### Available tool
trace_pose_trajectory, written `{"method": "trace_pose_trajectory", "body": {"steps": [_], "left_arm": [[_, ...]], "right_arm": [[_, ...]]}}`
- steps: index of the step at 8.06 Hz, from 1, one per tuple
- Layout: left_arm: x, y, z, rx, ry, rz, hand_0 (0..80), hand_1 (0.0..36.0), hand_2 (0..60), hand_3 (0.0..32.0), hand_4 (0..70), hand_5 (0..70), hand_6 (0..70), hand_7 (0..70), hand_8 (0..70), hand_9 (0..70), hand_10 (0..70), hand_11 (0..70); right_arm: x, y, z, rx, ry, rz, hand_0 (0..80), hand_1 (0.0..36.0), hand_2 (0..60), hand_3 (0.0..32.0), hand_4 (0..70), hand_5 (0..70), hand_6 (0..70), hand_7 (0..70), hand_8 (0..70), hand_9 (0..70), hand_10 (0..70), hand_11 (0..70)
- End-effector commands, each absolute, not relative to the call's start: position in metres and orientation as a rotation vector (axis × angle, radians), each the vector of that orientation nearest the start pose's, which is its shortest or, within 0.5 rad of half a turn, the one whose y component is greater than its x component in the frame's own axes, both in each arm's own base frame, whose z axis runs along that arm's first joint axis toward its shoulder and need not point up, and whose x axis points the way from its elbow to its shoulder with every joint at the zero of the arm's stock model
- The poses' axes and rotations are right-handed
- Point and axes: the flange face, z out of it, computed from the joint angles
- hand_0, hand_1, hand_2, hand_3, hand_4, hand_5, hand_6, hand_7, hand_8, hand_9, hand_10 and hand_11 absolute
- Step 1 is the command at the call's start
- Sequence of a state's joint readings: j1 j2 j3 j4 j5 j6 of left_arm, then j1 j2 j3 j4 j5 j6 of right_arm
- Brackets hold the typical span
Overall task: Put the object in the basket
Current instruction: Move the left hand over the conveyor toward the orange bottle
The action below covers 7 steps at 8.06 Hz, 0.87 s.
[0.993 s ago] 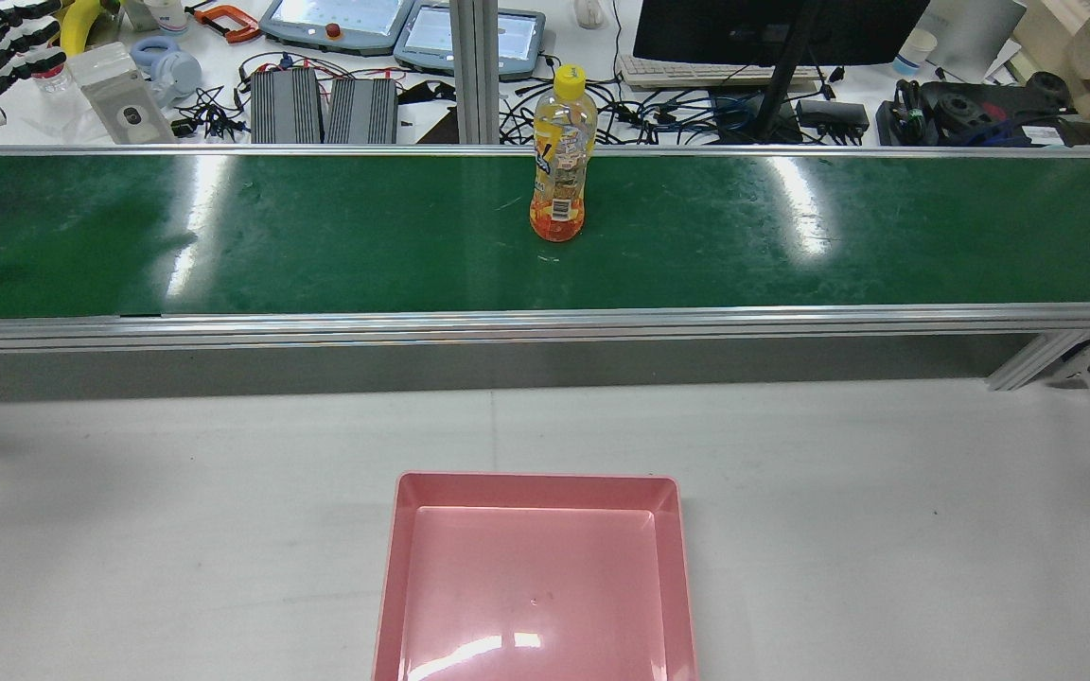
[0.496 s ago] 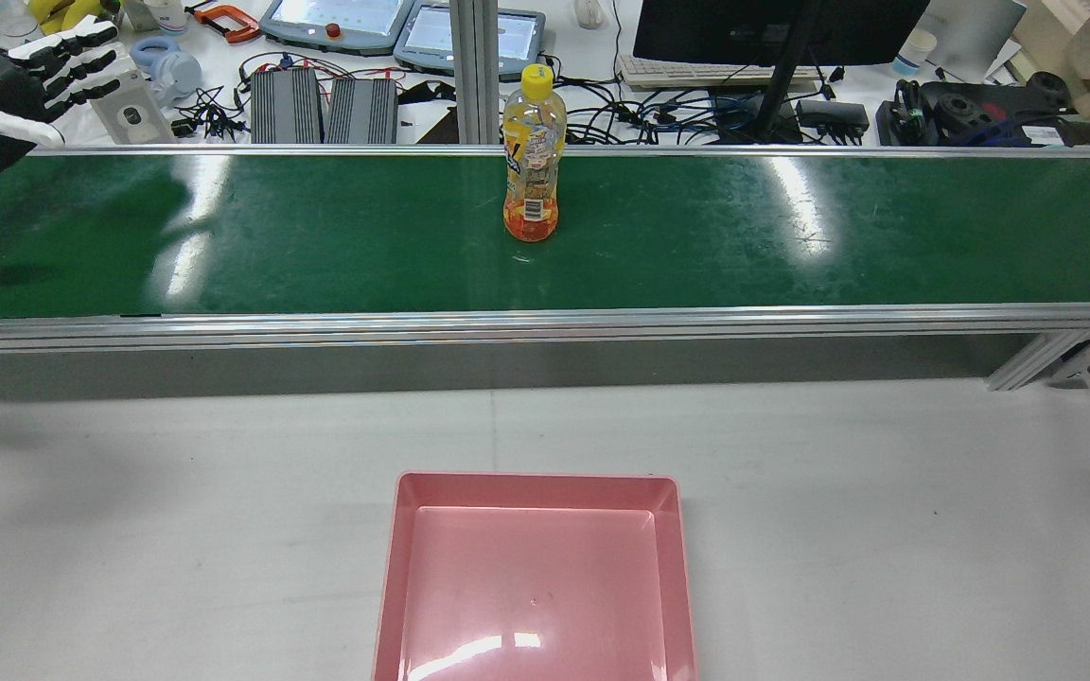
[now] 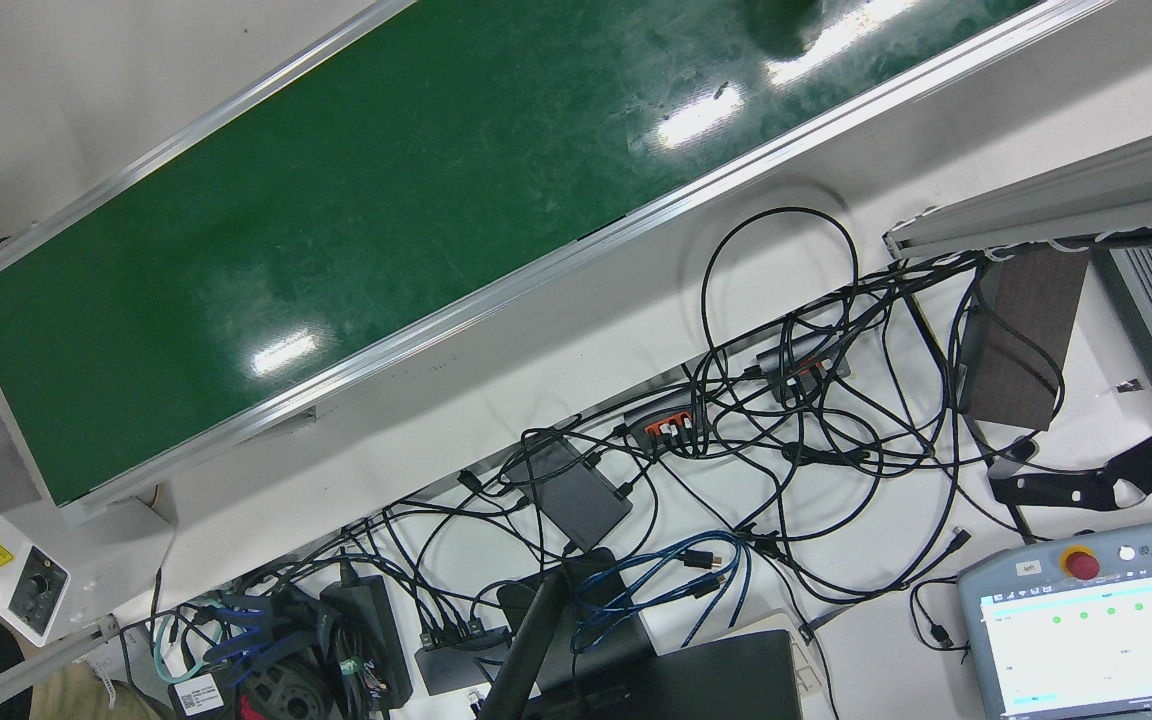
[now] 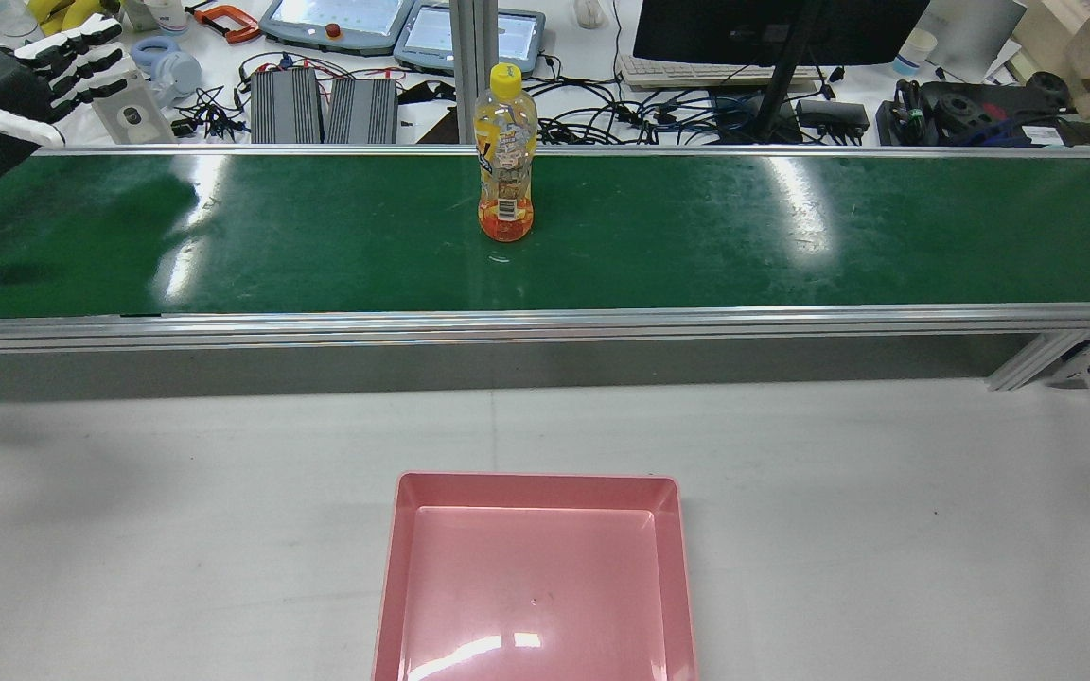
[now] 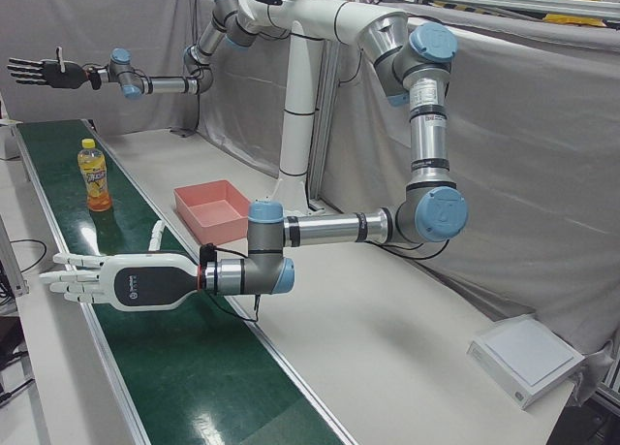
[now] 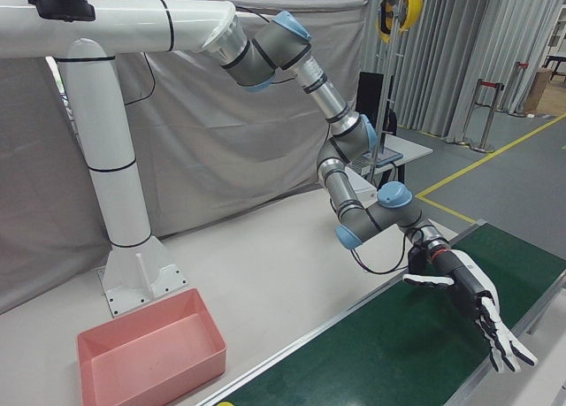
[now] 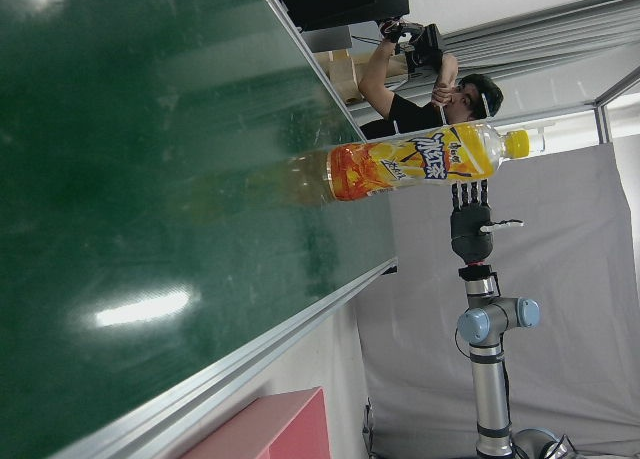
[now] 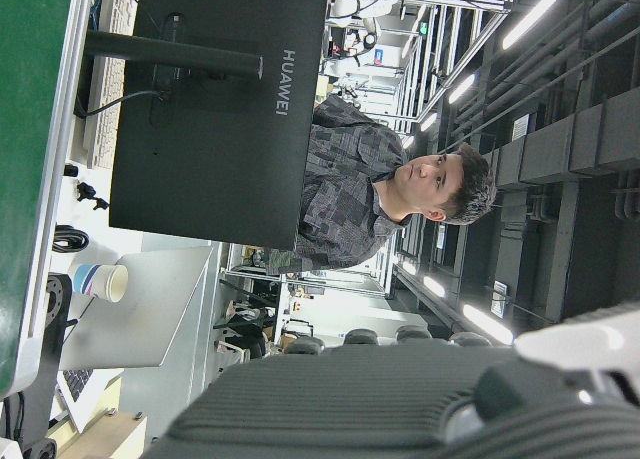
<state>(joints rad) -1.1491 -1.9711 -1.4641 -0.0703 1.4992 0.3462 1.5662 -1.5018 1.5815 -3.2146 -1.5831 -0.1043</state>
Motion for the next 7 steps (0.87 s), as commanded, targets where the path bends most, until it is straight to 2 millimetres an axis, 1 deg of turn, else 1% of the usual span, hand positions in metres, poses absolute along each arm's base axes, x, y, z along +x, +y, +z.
{"method": "trace_pose_trajectory", "body": {"steps": [1, 2, 3, 4, 5, 6, 7], "left_arm": [[0.152, -0.68, 0.471, -0.035, 2.373, -1.461, 48.4, 4.5, 0.0, 0.0, 15.9, 8.5, 0.0, 0.0, 4.4, 8.6, 8.4, 13.1], [0.155, -0.684, 0.458, -0.035, 2.391, -1.439, 48.4, 4.5, 0.0, 0.0, 16.1, 8.6, 0.0, 0.0, 4.6, 8.8, 8.3, 12.9], [0.156, -0.686, 0.454, -0.017, 2.391, -1.428, 48.2, 4.7, 0.0, 0.0, 16.4, 8.9, 0.0, 0.0, 4.9, 9.2, 8.6, 13.4], [0.169, -0.688, 0.443, -0.032, 2.394, -1.411, 48.2, 4.9, 0.0, 0.0, 16.5, 9.6, 0.0, 0.0, 5.1, 9.6, 8.8, 13.6], [0.189, -0.686, 0.434, -0.05, 2.379, -1.395, 48.4, 4.9, 0.0, 0.0, 16.5, 9.3, 0.0, 0.0, 4.8, 9.1, 8.5, 13.2], [0.197, -0.688, 0.424, -0.042, 2.371, -1.383, 48.2, 4.7, 0.0, 0.0, 16.4, 8.9, 0.0, 0.0, 4.6, 8.9, 8.4, 13.0], [0.199, -0.691, 0.416, -0.031, 2.376, -1.371, 48.0, 4.7, 0.0, 0.0, 16.3, 8.9, 0.0, 0.0, 4.5, 8.7, 8.2, 12.8]], "right_arm": [[0.13, -0.521, 0.654, -0.1, 2.289, -2.273, 0.0, 0.0, 0.0, 0.0, 0.0, 0.0, 0.0, 0.0, 0.0, 0.0, 0.0, 0.0], [0.13, -0.521, 0.654, -0.1, 2.289, -2.273, 0.0, 0.0, 0.0, 0.0, 0.0, 0.0, 0.0, 0.0, 0.0, 0.0, 0.0, 0.0], [0.13, -0.521, 0.654, -0.1, 2.289, -2.273, 0.0, 0.0, 0.0, 0.0, 0.0, 0.0, 0.0, 0.0, 0.0, 0.0, 0.0, 0.0], [0.13, -0.521, 0.654, -0.1, 2.289, -2.273, 0.0, 0.0, 0.0, 0.0, 0.0, 0.0, 0.0, 0.0, 0.0, 0.0, 0.0, 0.0], [0.13, -0.521, 0.654, -0.1, 2.289, -2.273, 0.0, 0.0, 0.0, 0.0, 0.0, 0.0, 0.0, 0.0, 0.0, 0.0, 0.0, 0.0], [0.13, -0.521, 0.654, -0.1, 2.289, -2.273, 0.0, 0.0, 0.0, 0.0, 0.0, 0.0, 0.0, 0.0, 0.0, 0.0, 0.0, 0.0], [0.13, -0.521, 0.654, -0.1, 2.289, -2.273, 0.0, 0.0, 0.0, 0.0, 0.0, 0.0, 0.0, 0.0, 0.0, 0.0, 0.0, 0.0]]}}
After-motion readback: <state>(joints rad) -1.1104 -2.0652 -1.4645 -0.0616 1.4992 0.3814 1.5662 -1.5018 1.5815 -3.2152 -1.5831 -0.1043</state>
